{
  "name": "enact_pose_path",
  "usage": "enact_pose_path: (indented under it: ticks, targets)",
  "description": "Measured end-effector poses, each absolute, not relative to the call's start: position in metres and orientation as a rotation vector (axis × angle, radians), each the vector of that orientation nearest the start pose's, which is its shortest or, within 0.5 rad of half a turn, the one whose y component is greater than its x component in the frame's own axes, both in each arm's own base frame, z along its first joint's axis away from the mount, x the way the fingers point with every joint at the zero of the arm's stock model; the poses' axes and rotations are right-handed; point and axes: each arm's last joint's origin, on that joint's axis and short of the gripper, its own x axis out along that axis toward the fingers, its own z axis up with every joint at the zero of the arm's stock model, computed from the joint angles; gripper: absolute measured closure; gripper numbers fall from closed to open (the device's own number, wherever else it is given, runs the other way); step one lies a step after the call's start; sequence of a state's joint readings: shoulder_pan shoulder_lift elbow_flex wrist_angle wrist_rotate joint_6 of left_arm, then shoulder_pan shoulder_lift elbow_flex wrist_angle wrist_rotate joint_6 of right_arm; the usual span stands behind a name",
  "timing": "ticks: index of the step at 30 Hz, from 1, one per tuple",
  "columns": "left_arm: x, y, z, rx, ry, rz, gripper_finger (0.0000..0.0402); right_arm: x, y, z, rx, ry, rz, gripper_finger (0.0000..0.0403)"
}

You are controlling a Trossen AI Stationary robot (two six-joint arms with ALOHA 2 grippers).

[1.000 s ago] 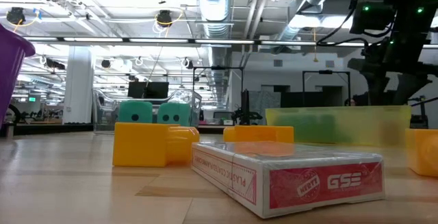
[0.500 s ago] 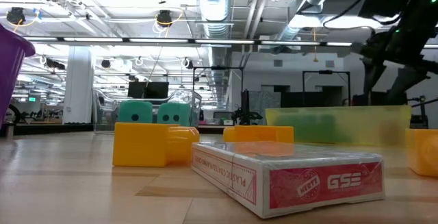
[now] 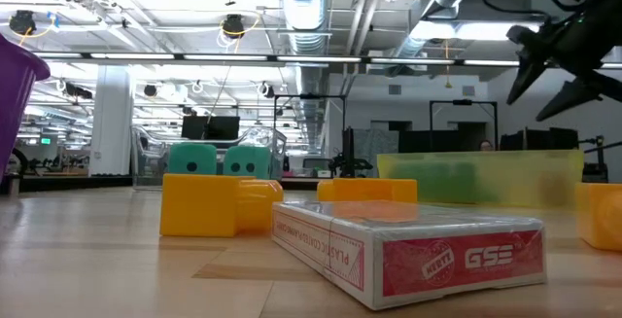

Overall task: Pick & Place Toys
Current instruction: Put the red game piece into the yellow bin

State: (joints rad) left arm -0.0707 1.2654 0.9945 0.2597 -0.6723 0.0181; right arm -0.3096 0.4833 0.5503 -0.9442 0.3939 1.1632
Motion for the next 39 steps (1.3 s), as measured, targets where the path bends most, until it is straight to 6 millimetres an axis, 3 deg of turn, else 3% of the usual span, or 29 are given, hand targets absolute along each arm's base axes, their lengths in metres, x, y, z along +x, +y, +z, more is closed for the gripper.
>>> enact_pose_path:
  ticks: [5,12,17,21,27,31,35,39]
  targets:
    - [0.319,0.022,0.352,-0.031,0.006,0.577,0.0134,0.075,-0.036,0.234,1.016,0.338,-1.059,0.0155]
    - [0.375,0.068,0.359,-0.034,0.015,0.668,0.0132,0.07,-0.033,0.237,1.05,0.301,-1.014,0.0155]
    - [0.405,0.104,0.352,-0.098,0.144,0.664,0.0136,0.07,-0.032,0.238,1.069,0.291,-0.978,0.0155]
    - [0.42,0.135,0.33,-0.192,0.286,0.684,0.0136,0.071,-0.032,0.239,1.072,0.281,-0.969,0.0155]
    - [0.434,0.163,0.276,-0.253,0.482,0.582,0.0137,0.072,-0.032,0.24,1.074,0.272,-0.956,0.0155]
    - [0.441,0.165,0.239,-0.116,0.667,0.504,0.0137,0.072,-0.031,0.24,1.082,0.274,-0.948,0.0155]
    - [0.446,0.16,0.221,0.029,0.759,0.38,0.0137,0.072,-0.031,0.24,1.087,0.276,-0.941,0.0155]
    - [0.447,0.157,0.201,0.046,0.824,0.343,0.0137,0.072,-0.031,0.24,1.096,0.275,-0.941,0.0155]
